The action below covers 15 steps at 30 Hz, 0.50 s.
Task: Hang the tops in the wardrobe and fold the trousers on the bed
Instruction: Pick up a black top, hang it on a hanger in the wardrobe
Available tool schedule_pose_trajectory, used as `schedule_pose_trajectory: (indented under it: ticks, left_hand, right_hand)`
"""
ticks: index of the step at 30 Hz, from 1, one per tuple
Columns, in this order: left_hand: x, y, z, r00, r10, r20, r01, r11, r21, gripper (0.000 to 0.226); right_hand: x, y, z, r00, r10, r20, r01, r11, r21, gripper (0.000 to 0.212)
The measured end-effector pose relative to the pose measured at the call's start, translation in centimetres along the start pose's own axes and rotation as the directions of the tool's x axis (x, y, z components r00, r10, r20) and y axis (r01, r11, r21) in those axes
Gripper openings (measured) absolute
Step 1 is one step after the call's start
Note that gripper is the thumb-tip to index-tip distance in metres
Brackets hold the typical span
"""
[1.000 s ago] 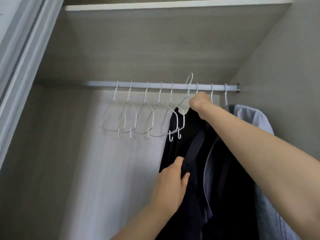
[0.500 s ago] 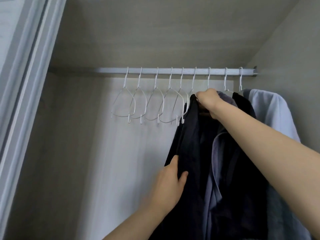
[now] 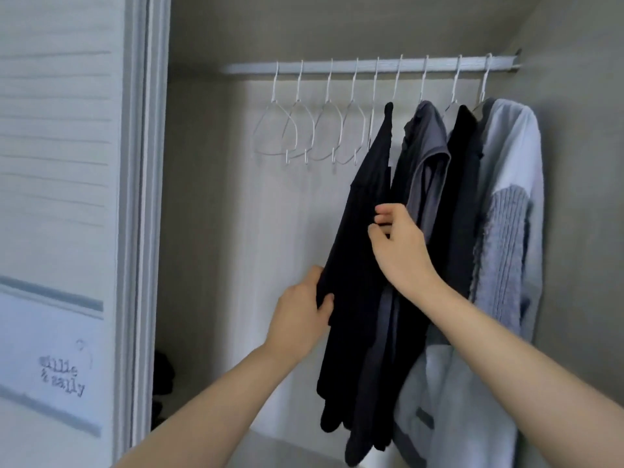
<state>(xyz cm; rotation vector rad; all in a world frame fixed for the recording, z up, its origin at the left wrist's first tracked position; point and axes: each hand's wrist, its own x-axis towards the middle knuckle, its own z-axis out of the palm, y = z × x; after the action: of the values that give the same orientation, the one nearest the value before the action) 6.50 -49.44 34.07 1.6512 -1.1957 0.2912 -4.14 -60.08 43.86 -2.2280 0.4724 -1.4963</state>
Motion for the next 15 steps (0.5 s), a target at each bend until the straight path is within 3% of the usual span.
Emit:
schedule_pose_trajectory:
  ticks: [8,12,15]
  left_hand:
    - [-11.8,-2.3,-5.4,0.971,-0.235,-0.031,0.235,0.972,-0.01,0.022]
    - [-20.9,-3.2,-10.3,0.929,-0.347,-0.128,0.359,0.929,0.089,0.023]
    - [-29.6,-3.0,-14.0,0.838,-0.5,-0.218,0.537,0.829,0.16,0.023]
  right_hand:
    - [-14.5,-1.6,1.9,0.945,-0.03,0.327,0.02,0.999,0.032,0.037]
    - [-21.1,-3.7,4.3,0.866,-0.108,0.487,0.054,0.991,0.123,0.037]
    - [-26.6,-5.8,6.9,0.768,-0.207,0.606,0.077,0.969,0.233,0.036]
